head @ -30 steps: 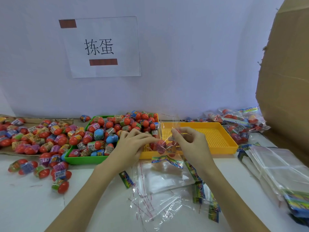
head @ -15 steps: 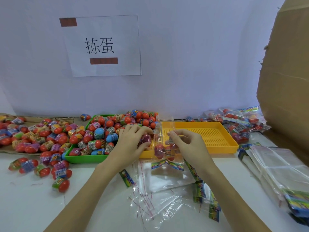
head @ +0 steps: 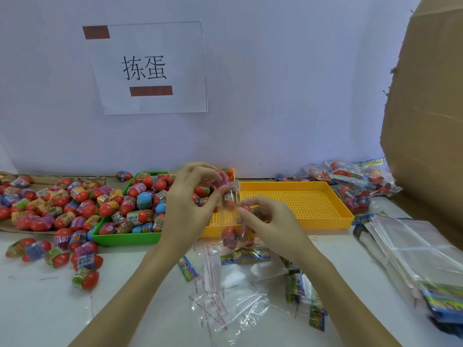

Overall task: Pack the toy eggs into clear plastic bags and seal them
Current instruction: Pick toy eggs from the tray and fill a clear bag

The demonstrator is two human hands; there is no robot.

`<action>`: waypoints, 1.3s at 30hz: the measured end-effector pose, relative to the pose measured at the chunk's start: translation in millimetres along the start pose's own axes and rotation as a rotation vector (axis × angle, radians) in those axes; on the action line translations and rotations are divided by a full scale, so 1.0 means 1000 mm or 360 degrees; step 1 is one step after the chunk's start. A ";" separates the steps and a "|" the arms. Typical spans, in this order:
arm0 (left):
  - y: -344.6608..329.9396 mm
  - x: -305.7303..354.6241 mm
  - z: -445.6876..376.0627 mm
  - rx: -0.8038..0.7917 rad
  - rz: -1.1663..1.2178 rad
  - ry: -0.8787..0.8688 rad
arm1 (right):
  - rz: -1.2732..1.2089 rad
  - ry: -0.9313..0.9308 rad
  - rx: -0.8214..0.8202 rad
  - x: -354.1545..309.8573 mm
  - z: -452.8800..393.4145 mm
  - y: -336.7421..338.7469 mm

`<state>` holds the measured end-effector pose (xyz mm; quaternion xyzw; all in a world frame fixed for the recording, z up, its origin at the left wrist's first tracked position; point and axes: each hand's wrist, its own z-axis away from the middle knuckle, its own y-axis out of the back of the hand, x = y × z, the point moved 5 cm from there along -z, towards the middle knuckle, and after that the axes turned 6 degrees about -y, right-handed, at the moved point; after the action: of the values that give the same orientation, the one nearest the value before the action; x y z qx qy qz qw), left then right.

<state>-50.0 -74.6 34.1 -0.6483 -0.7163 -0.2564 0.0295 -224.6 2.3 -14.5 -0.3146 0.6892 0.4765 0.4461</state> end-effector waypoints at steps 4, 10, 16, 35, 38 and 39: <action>-0.009 0.003 0.002 -0.0186 -0.0048 -0.0170 | 0.0015 0.0073 -0.0009 -0.003 0.001 -0.001; -0.016 -0.001 0.008 -0.0351 -0.0051 -0.0139 | -0.0067 0.0069 0.0114 -0.001 0.000 0.003; -0.014 -0.001 0.007 -0.0336 -0.0052 -0.0023 | -0.0205 0.0068 0.0206 -0.002 0.000 0.010; -0.023 -0.029 0.019 -0.0129 0.1068 0.1101 | -0.0251 0.0047 0.0431 -0.004 0.003 0.023; -0.022 -0.034 0.020 -0.0105 0.1149 0.1231 | -0.0220 0.0045 0.0443 -0.005 0.003 0.022; -0.023 -0.034 0.021 -0.0113 0.1213 0.1271 | -0.0218 0.0035 0.0452 -0.006 0.003 0.022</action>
<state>-60.1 -98.2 -4.1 -0.7148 -0.3549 -0.4774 0.3678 -240.3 12.5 -1.5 -0.2997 0.7315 0.3392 0.5099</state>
